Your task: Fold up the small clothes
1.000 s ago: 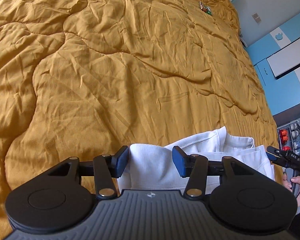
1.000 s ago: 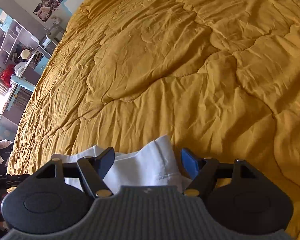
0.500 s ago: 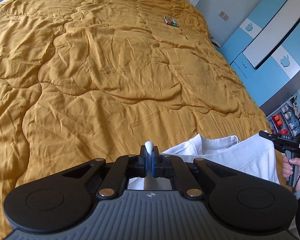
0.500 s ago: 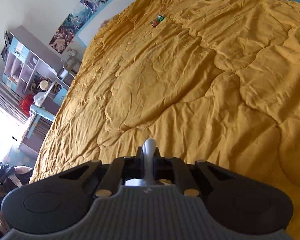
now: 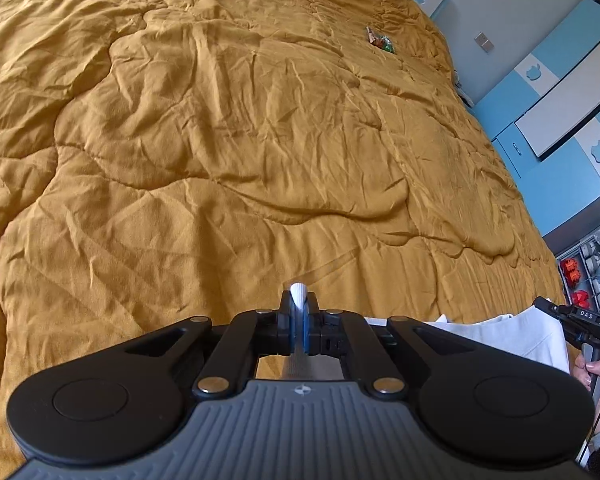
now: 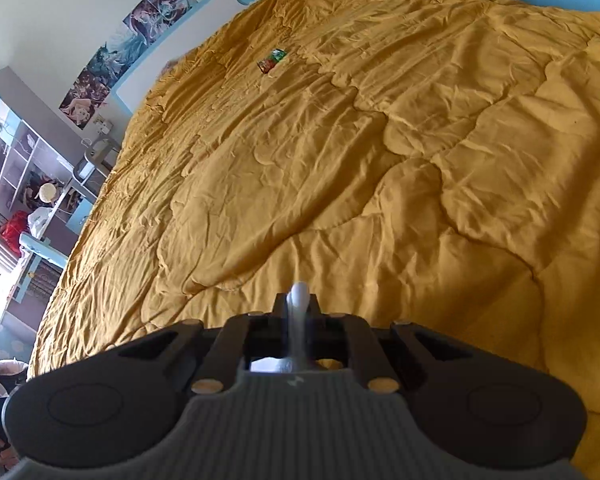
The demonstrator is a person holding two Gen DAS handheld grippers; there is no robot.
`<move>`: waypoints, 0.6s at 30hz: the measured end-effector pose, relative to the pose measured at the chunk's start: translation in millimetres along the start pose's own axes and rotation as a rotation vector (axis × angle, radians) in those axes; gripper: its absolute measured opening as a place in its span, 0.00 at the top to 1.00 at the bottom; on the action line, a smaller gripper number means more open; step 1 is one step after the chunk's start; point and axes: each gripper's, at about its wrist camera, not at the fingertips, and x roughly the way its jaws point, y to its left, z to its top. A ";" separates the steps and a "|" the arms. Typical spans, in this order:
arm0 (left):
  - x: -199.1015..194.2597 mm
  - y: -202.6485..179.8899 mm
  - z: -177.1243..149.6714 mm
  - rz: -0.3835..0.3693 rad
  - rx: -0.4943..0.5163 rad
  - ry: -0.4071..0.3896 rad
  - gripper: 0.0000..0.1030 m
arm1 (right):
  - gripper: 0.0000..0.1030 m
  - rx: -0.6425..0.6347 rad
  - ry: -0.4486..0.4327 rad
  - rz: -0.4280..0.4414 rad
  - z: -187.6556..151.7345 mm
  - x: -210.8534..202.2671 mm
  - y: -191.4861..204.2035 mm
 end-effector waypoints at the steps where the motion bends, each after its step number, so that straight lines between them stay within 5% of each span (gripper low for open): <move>1: 2.0 2.8 -1.8 0.007 -0.004 -0.001 0.96 | 0.97 0.013 0.007 -0.012 -3.2 4.0 -3.4; 2: 2.3 3.2 -4.4 0.026 0.008 -0.013 0.92 | 0.97 0.023 0.012 -0.024 -5.7 6.5 -6.2; 5: 0.8 -12.2 -11.1 0.245 0.144 -0.082 0.89 | 0.92 0.027 -0.021 -0.104 -10.2 3.4 -7.6; 9: -0.8 -20.1 -12.1 0.360 0.173 -0.094 0.70 | 0.59 -0.026 -0.120 -0.229 -8.6 -12.7 3.6; 15: -20.0 -39.6 -12.5 0.535 0.215 -0.172 0.63 | 0.60 0.056 -0.171 -0.276 -16.1 -41.1 2.4; 18: -38.9 -51.9 -15.4 0.572 0.222 -0.214 0.62 | 0.59 0.058 -0.211 -0.231 -28.8 -64.5 8.0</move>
